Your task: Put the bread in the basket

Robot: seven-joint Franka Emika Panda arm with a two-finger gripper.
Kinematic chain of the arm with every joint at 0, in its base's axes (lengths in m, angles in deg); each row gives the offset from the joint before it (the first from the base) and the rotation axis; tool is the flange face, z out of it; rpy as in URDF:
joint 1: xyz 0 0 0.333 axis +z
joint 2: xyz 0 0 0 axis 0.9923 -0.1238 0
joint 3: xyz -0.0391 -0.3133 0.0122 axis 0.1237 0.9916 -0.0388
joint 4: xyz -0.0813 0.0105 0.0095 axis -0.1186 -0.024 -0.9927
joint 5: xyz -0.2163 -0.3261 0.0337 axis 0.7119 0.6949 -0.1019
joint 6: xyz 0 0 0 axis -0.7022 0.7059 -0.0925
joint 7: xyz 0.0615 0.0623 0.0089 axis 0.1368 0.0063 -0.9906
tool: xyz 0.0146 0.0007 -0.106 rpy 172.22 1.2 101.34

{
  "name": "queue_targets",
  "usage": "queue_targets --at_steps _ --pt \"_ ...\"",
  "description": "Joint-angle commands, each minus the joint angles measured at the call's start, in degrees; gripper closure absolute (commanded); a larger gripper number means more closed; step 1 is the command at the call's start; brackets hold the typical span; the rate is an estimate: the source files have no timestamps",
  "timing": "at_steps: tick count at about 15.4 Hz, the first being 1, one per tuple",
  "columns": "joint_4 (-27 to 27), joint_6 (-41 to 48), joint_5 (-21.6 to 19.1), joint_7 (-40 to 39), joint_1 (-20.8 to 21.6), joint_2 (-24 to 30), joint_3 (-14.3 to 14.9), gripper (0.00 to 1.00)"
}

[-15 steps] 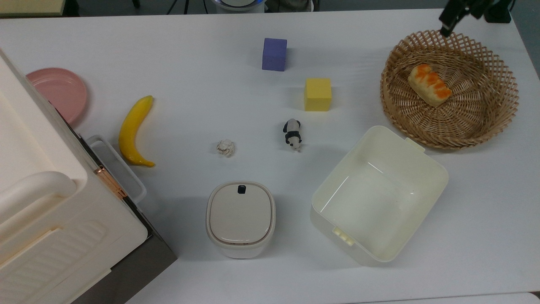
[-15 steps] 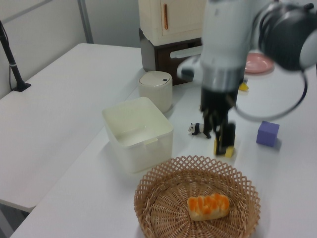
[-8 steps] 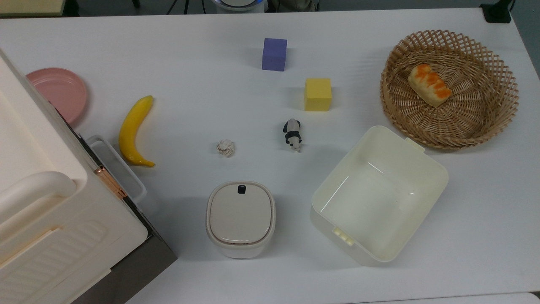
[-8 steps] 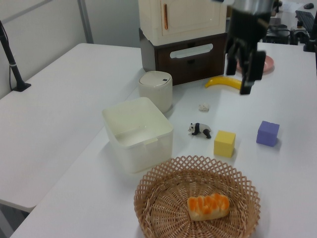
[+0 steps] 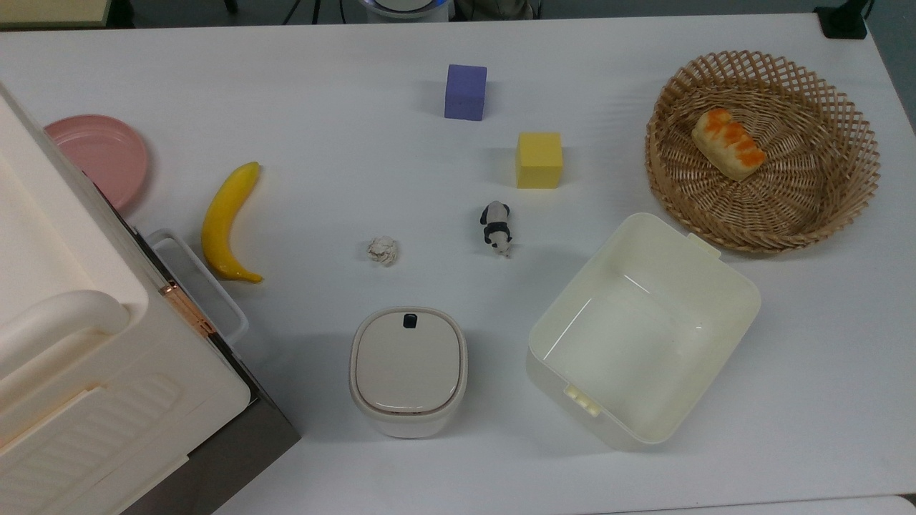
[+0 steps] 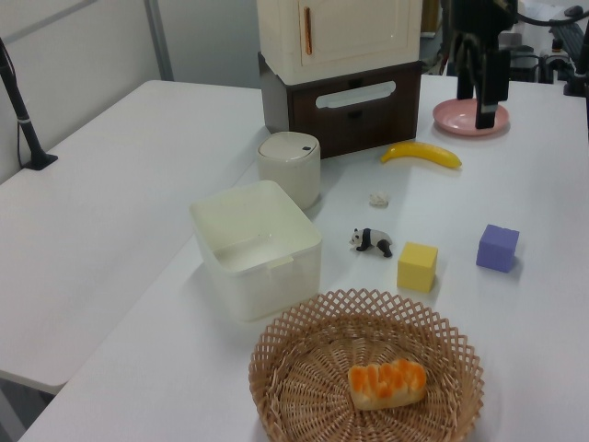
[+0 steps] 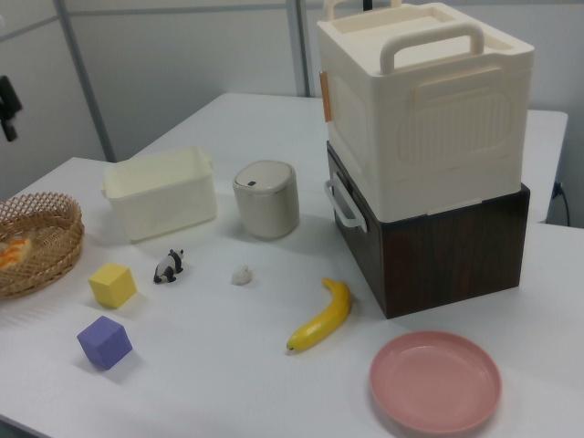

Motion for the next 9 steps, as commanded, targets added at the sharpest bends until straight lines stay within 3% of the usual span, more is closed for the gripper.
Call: queue_targets --at_steps 1,9 --pt "5.2 2.2 -0.7 -0.4 -8.2 3.8 -1.2 0.0" --pt "9.2 0.3 0.4 -3.5 -20.7 4.0 -0.2 0.0"
